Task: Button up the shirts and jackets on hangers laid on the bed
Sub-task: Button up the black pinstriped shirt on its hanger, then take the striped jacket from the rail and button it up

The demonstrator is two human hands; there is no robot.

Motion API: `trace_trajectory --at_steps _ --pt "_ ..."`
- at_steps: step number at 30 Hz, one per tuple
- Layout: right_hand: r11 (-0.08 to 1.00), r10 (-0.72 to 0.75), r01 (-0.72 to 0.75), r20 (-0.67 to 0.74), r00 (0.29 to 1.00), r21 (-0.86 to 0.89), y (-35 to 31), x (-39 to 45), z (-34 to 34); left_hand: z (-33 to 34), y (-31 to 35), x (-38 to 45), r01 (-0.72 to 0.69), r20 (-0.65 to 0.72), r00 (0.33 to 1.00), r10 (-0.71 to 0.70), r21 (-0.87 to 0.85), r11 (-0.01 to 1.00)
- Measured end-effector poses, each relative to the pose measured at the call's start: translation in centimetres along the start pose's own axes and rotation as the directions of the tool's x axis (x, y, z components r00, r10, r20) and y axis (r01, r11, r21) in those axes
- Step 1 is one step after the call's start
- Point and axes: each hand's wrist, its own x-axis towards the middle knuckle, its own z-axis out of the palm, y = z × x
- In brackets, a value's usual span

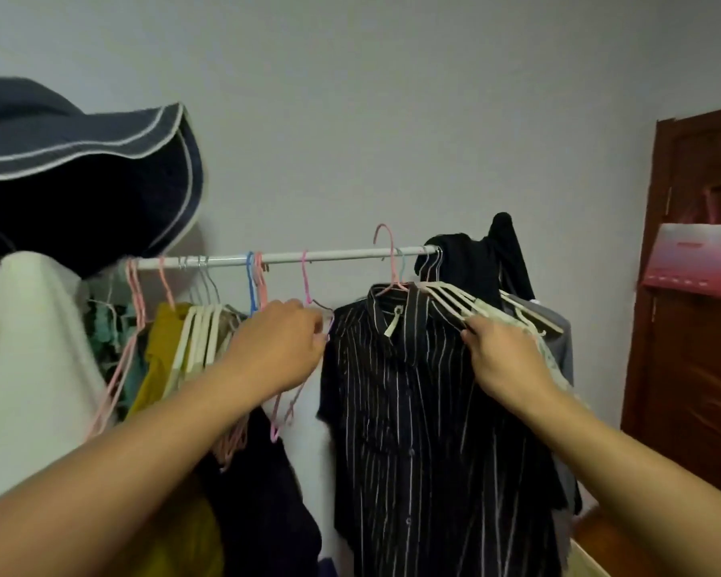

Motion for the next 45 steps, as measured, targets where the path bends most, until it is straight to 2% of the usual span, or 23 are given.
trace_trajectory --at_steps 4,10,15,16,18,20,22,23,24,25,26,27,28,29,31,33,37,40,43,45 --pt "1.0 -0.028 0.029 0.057 0.998 -0.007 -1.7 4.4 5.4 0.7 -2.8 1.4 0.081 0.059 0.995 -0.079 -0.019 0.997" --pt "0.996 0.064 -0.074 0.205 0.977 0.043 0.5 2.9 10.2 3.0 -3.6 1.3 0.075 0.143 0.988 -0.059 -0.116 0.99" --pt "0.963 0.225 -0.23 0.055 0.973 0.138 1.8 3.0 11.1 3.9 -2.7 1.9 0.122 0.264 0.961 -0.079 -0.15 0.981" --pt "0.963 0.234 -0.243 0.088 0.968 0.114 2.0 3.1 11.1 4.0 -2.6 2.1 0.143 0.303 0.949 -0.087 -0.167 0.975" --pt "0.979 0.204 -0.197 0.179 0.962 -0.058 2.2 2.9 10.6 4.3 -2.4 2.4 0.185 0.385 0.917 -0.099 -0.194 0.963" --pt "0.972 0.107 -0.083 0.098 0.989 -0.218 1.8 2.7 9.9 4.5 -2.3 2.7 0.198 0.445 0.891 -0.086 -0.212 0.957" --pt "0.995 -0.027 0.019 -0.077 0.997 -0.101 -0.6 2.1 9.0 4.6 -2.1 3.0 0.194 0.483 0.874 -0.047 -0.259 0.946" --pt "0.995 -0.009 0.015 -0.054 0.998 0.102 -2.6 1.9 8.4 4.6 -1.9 3.1 0.199 0.5 0.866 -0.022 -0.303 0.932" --pt "0.933 0.04 -0.072 0.095 0.995 0.354 -4.7 1.6 7.8 4.6 -1.7 3.3 0.218 0.514 0.858 -0.002 -0.359 0.907" --pt "0.787 0.05 -0.246 0.339 0.939 0.566 -6.8 1.3 7.4 4.4 -1.5 3.4 0.245 0.527 0.85 0.014 -0.417 0.875" --pt "0.627 0.007 -0.425 0.541 0.841 0.653 -8.7 0.9 7.5 4.2 -1.3 3.4 0.261 0.541 0.841 0.032 -0.455 0.851" --pt "0.532 -0.039 -0.544 0.661 0.75 0.649 -10.0 0.5 7.7 3.9 -1.0 3.5 0.249 0.544 0.837 0.054 -0.467 0.849" --pt "0.471 -0.059 -0.609 0.711 0.7 0.638 -11.0 0.2 8.2 3.7 -0.9 3.5 0.218 0.547 0.834 0.07 -0.444 0.869" --pt "0.434 -0.036 -0.644 0.726 0.686 0.63 -11.6 0.0 8.9 3.4 -1.0 3.4 0.186 0.552 0.831 0.07 -0.394 0.9" --pt "0.381 0.044 -0.681 0.723 0.689 0.625 -12.1 -0.1 9.9 2.9 -1.5 3.1 0.115 0.543 0.838 0.053 -0.271 0.956" --pt "0.364 0.064 -0.688 0.72 0.691 0.628 -12.0 0.3 10.0 2.5 -2.5 2.7 0.095 0.536 0.844 0.024 -0.194 0.976" --pt "0.444 0.041 -0.604 0.658 0.752 0.662 -11.3 1.6 7.7 1.2 -4.0 2.0 0.042 0.547 0.836 0.04 -0.136 0.99" --pt "0.475 0.033 -0.545 0.604 0.796 0.692 -10.0 2.4 5.0 0.4 -3.5 2.3 -0.042 0.551 0.826 0.121 -0.153 0.987" --pt "0.441 0.057 -0.512 0.547 0.835 0.737 -7.5 1.5 2.9 0.8 -0.7 3.5 -0.208 0.542 0.804 0.244 -0.129 0.97" --pt "0.414 0.09 -0.519 0.533 0.841 0.748 -5.2 -0.5 1.5 1.3 2.3 4.2 -0.333 0.55 0.765 0.334 -0.106 0.937"
